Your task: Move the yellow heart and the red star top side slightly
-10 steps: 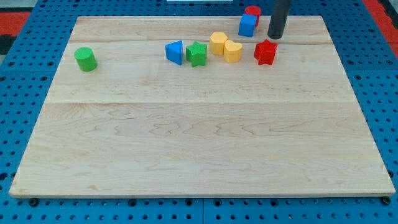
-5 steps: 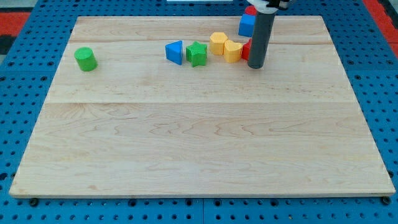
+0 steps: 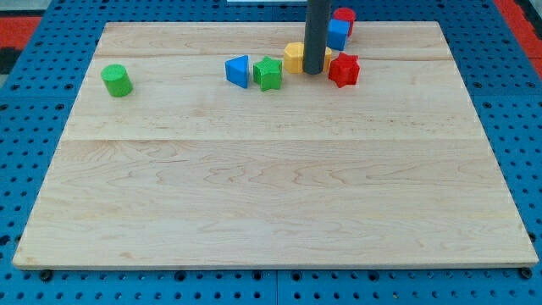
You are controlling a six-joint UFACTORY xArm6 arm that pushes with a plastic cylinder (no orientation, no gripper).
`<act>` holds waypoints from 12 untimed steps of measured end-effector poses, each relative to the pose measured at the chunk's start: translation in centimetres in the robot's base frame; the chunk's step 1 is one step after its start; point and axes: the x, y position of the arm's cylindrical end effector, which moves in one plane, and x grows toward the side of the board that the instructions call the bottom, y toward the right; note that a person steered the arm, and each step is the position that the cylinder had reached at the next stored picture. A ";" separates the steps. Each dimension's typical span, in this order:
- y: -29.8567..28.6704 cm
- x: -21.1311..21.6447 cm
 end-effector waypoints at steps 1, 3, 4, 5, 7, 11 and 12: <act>0.1 3.2; 3.2 1.5; 4.3 -0.3; 6.1 -1.5; 7.3 0.2; 15.4 -6.9; 13.6 -8.8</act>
